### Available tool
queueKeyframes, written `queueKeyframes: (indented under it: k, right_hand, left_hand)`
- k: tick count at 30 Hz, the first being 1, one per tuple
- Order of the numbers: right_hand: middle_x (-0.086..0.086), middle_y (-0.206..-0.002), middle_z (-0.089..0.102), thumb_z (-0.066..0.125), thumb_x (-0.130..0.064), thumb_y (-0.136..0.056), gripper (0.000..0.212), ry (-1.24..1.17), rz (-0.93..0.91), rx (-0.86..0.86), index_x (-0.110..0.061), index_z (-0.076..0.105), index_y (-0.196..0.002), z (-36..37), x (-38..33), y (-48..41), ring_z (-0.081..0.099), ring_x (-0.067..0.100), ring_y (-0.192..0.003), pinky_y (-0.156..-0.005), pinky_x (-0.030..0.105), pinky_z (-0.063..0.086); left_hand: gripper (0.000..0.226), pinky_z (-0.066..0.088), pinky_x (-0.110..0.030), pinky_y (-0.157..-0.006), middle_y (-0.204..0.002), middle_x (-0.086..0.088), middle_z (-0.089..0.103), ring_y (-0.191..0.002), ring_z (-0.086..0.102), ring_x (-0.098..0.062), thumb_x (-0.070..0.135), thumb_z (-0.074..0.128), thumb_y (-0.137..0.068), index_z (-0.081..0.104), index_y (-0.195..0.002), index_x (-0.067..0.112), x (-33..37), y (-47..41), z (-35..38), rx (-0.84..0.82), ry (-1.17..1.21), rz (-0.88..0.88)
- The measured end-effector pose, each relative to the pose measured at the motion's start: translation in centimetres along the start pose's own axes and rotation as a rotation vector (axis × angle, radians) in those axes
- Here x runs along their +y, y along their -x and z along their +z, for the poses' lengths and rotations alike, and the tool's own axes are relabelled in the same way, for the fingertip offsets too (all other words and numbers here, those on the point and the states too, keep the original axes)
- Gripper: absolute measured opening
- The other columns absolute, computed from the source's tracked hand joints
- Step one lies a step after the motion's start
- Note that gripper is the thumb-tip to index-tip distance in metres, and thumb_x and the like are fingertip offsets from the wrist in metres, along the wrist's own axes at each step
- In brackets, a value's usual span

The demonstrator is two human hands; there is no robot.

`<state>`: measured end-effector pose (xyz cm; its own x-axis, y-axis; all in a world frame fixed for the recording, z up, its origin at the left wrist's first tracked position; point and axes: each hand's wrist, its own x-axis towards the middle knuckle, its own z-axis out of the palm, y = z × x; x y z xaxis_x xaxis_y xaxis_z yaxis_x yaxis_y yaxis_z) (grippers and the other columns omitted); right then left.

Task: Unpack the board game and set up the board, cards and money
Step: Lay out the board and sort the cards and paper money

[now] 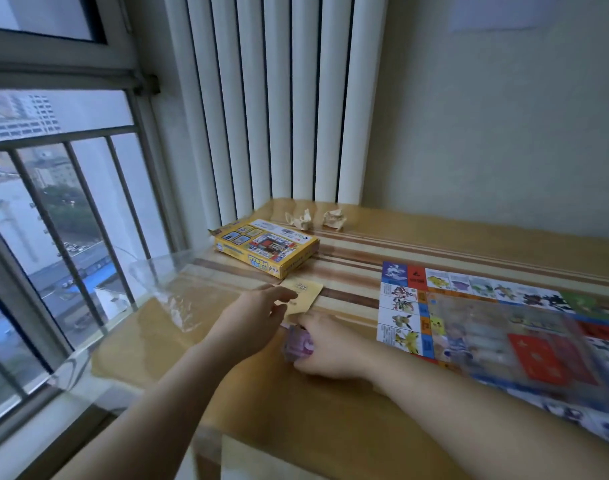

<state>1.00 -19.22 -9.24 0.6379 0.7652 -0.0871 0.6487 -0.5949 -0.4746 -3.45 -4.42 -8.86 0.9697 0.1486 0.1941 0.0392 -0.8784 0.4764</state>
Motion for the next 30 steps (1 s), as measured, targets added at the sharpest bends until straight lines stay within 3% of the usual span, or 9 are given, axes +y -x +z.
queueKeyframes:
  k: [3, 5, 10, 15, 17, 19, 24, 26, 30]
  right_hand:
    - [0.007, -0.136, 0.049, 0.074, -0.036, -0.076, 0.074, 0.054, -0.015, 0.036, -0.013, 0.042, -0.139, -0.5, 0.4, 0.4, 0.043, 0.023, -0.127, -0.103, 0.033, 0.038]
    - [0.003, -0.141, 0.044, 0.074, -0.040, -0.077, 0.080, 0.034, -0.024, 0.082, -0.017, 0.036, -0.144, -1.1, 0.8, 1.1, 0.038, 0.019, -0.131, -0.106, 0.030, 0.034]
    - [-0.009, -0.137, 0.045, 0.066, -0.039, -0.086, 0.059, -0.038, -0.009, 0.195, -0.027, 0.043, -0.139, -4.4, 2.8, 5.2, 0.039, 0.007, -0.127, -0.099, 0.019, 0.030]
    - [-0.012, -0.126, 0.058, 0.062, -0.030, -0.090, 0.035, 0.003, 0.181, 0.282, -0.026, 0.059, -0.124, -9.1, 7.4, 10.8, 0.052, 0.002, -0.110, -0.092, 0.015, 0.037]
    - [-0.010, -0.117, 0.063, 0.063, -0.024, -0.089, 0.028, 0.046, 0.287, 0.306, -0.022, 0.063, -0.117, -10.8, 9.6, 12.9, 0.055, 0.000, -0.096, -0.085, 0.013, 0.040]
    - [-0.005, -0.113, 0.067, 0.065, -0.021, -0.088, 0.023, 0.115, 0.406, 0.279, -0.017, 0.068, -0.111, -12.2, 11.8, 14.7, 0.058, 0.004, -0.091, -0.084, 0.018, 0.044]
    - [-0.004, -0.114, 0.065, 0.065, -0.027, -0.088, 0.030, 0.130, 0.676, 0.115, -0.014, 0.066, -0.115, -13.4, 14.8, 18.0, 0.059, 0.009, -0.091, -0.084, 0.026, 0.048]
    - [-0.007, -0.109, 0.065, 0.062, -0.031, -0.090, 0.027, 0.130, 0.719, 0.086, -0.016, 0.068, -0.112, -13.3, 15.4, 18.5, 0.061, 0.013, -0.093, -0.085, 0.029, 0.049]
    - [0.004, -0.118, 0.064, 0.059, -0.029, -0.092, 0.028, 0.061, 0.745, 0.093, -0.010, 0.066, -0.112, -12.8, 15.8, 18.3, 0.060, 0.018, -0.105, -0.091, 0.032, 0.047]
  left_hand:
    - [0.030, 0.049, -0.031, -0.088, -0.121, 0.010, 0.061, -0.099, 0.061, -0.010, 0.017, 0.047, -0.095, 0.062, -0.120, 0.028, 0.5, 0.1, 0.0, 0.017, -0.002, 0.010]
    - [0.030, 0.049, -0.029, -0.086, -0.119, 0.012, 0.061, -0.099, 0.060, -0.008, 0.017, 0.047, -0.095, 0.062, -0.119, 0.028, 0.9, 0.1, 0.1, 0.036, -0.002, 0.010]
    - [0.028, 0.050, -0.030, -0.084, -0.116, 0.012, 0.062, -0.095, 0.060, -0.007, 0.017, 0.051, -0.094, 0.063, -0.117, 0.028, 3.3, -0.6, 0.8, 0.063, 0.021, 0.076]
    - [0.028, 0.038, -0.005, -0.072, -0.114, 0.014, 0.061, -0.083, 0.054, 0.001, 0.014, 0.050, -0.094, 0.064, -0.116, 0.026, 8.6, -1.9, 3.1, -0.007, 0.005, 0.233]
    - [0.029, 0.048, -0.017, -0.083, -0.121, 0.012, 0.060, -0.094, 0.058, -0.003, 0.016, 0.048, -0.095, 0.062, -0.118, 0.027, 11.0, -2.3, 4.5, -0.070, 0.039, 0.260]
    - [0.030, 0.052, -0.031, -0.085, -0.126, 0.011, 0.056, -0.100, 0.059, -0.007, 0.022, 0.046, -0.097, 0.058, -0.123, 0.030, 13.4, -2.5, 5.8, -0.134, 0.016, 0.286]
    - [0.034, 0.048, -0.029, -0.090, -0.137, 0.008, 0.046, -0.110, 0.055, -0.013, 0.027, 0.046, -0.098, 0.053, -0.130, 0.033, 18.2, -3.0, 9.0, -0.296, -0.049, 0.416]
    - [0.037, 0.044, -0.035, -0.099, -0.142, 0.008, 0.042, -0.120, 0.049, -0.014, 0.030, 0.048, -0.097, 0.050, -0.134, 0.035, 19.1, -3.2, 10.2, -0.367, -0.080, 0.447]
    - [0.046, 0.031, -0.043, -0.110, -0.151, 0.006, 0.028, -0.138, 0.027, -0.019, 0.039, 0.042, -0.098, 0.033, -0.143, 0.040, 19.9, -3.2, 11.4, -0.435, -0.237, 0.521]
